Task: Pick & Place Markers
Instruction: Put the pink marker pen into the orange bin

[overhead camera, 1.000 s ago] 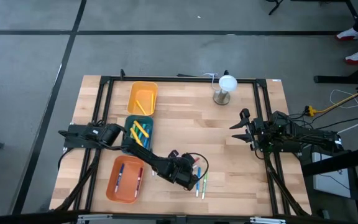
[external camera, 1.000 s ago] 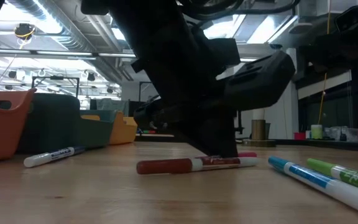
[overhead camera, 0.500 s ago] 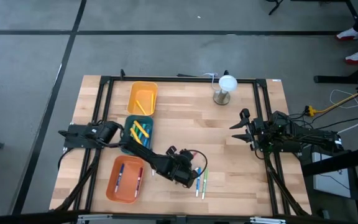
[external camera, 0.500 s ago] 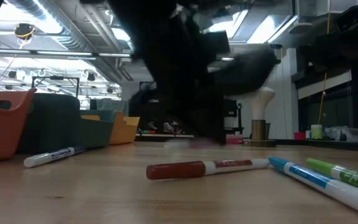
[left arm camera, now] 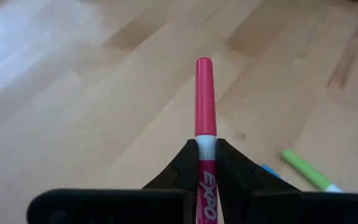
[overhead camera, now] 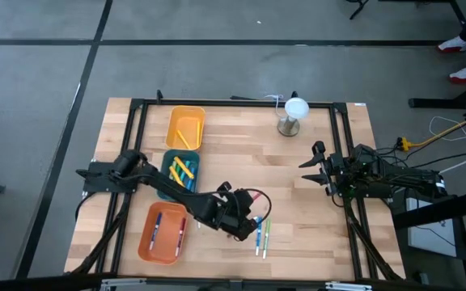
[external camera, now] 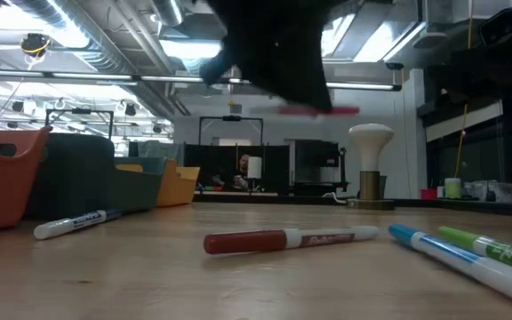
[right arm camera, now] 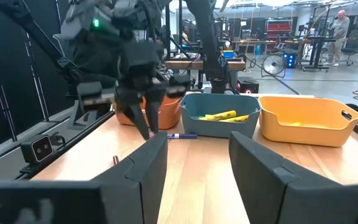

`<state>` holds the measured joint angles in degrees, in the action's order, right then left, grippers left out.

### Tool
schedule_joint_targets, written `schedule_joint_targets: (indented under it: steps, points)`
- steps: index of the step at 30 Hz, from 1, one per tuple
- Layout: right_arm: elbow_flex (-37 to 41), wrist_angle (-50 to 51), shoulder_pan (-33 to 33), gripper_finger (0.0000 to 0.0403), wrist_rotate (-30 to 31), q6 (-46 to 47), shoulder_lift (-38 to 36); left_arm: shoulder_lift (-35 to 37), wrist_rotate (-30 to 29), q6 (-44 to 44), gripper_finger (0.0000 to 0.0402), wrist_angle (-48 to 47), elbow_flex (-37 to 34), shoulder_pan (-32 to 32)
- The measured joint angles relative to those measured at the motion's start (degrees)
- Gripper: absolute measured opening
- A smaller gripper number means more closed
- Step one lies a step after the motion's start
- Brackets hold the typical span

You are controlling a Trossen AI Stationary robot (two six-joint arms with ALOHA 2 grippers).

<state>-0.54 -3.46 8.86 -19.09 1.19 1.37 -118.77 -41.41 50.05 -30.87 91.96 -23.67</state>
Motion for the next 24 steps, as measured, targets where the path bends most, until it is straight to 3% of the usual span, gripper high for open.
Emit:
schedule_joint_targets:
  steps: [6,11,17,24]
  points:
    - [0.0,0.0,0.0,0.017,0.0,0.0,0.0,3.5,0.3,-6.9,0.0026,-0.6,0.0,-1.2]
    - [0.0,0.0,0.0,0.017,0.0,0.0,0.0,8.2,-2.2,-6.3,0.0026,-5.1,0.1,-3.1]
    - [0.0,0.0,0.0,0.017,0.0,0.0,0.0,12.6,-10.1,2.7,0.0026,-14.5,0.1,-7.7]
    - [0.0,0.0,0.0,0.017,0.0,0.0,0.0,13.2,-12.0,21.2,0.0026,-29.2,0.1,-12.2]
